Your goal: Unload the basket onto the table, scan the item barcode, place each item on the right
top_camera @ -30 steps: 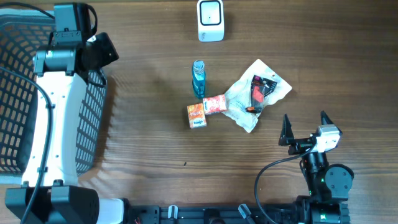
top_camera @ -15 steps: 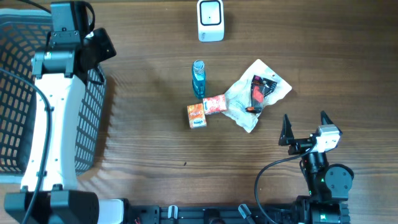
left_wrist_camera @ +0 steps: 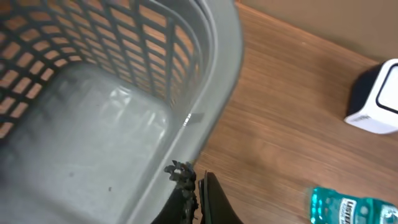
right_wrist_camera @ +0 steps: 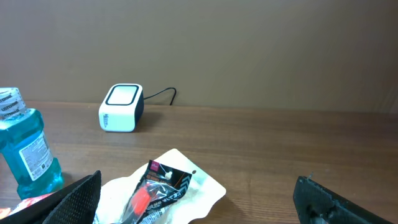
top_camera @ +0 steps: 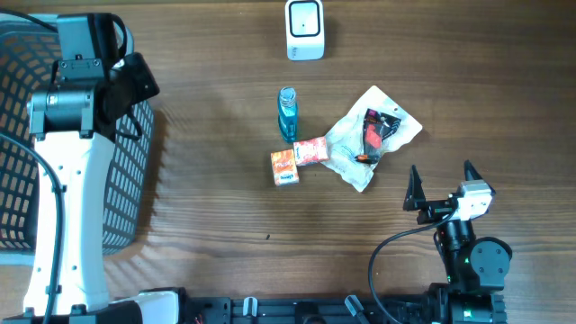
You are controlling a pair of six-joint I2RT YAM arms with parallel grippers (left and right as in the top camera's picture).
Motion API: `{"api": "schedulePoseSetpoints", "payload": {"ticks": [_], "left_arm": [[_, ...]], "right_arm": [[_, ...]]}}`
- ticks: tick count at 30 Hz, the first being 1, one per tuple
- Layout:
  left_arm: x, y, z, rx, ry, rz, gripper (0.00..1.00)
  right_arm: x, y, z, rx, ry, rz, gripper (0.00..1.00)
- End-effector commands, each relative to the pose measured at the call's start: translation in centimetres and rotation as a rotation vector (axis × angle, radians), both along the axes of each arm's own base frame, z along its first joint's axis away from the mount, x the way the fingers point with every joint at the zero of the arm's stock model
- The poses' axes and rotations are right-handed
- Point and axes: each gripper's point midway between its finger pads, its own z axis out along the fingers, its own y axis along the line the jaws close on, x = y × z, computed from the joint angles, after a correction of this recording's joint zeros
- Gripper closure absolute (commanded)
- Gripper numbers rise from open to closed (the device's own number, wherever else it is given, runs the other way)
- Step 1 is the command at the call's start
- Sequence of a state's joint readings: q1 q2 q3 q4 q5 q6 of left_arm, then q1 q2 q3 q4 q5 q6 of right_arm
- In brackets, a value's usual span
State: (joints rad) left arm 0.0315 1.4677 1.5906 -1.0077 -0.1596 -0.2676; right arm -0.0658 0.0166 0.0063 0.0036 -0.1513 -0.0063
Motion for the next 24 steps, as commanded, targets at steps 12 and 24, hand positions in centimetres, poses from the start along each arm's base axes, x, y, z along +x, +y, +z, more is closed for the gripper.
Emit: {"api": "schedulePoseSetpoints", "payload": {"ticks": [12,24], "left_arm": [[-2.2,-3.5,7.8,-0.249,-0.250,-0.036,0.63],[-6.7,-21.0,2.2,-0.520,0.116,-0.649,0.00]], "right_arm": [[0.0,-0.1,0.2,-0.017,-0.010,-0.006,0.00],[0.0,-0.1,0.2,-0.017,-0.010,-0.006,0.00]]}}
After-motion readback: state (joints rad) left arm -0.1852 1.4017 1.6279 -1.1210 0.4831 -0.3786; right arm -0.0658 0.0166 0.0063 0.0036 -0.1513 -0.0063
